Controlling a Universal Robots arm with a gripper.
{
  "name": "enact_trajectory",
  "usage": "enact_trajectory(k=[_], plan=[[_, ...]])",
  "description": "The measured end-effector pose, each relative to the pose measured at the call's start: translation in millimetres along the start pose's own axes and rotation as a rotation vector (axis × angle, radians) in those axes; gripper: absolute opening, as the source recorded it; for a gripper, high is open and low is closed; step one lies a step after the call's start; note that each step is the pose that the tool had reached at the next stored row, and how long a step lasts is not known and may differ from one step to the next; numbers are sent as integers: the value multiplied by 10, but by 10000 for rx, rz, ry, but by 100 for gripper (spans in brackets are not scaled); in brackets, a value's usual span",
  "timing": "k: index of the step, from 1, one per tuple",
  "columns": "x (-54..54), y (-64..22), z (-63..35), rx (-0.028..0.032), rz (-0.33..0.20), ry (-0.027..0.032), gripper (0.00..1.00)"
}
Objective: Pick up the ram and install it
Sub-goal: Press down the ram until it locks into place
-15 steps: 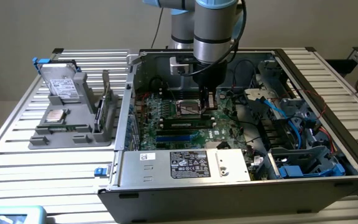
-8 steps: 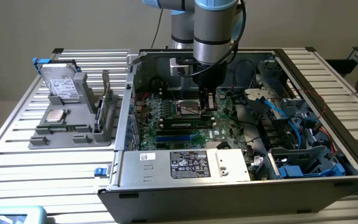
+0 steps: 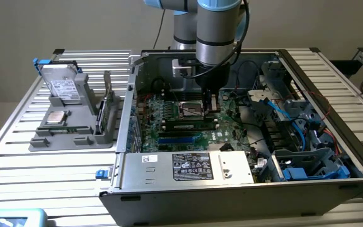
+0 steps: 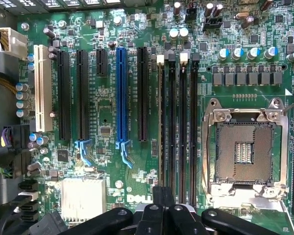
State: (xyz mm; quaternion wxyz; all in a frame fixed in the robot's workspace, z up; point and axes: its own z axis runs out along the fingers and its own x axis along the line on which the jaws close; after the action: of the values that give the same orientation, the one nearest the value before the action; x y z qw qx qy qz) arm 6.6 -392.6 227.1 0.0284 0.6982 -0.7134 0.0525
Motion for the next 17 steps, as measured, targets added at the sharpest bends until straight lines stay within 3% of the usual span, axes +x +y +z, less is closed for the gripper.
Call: enact_trajectory(k=[11, 13, 17], plan=[[1, 1, 32, 21, 1, 7, 11], [3, 15, -12, 28, 6, -18, 11], [19, 110, -86, 23, 2, 0, 11]])
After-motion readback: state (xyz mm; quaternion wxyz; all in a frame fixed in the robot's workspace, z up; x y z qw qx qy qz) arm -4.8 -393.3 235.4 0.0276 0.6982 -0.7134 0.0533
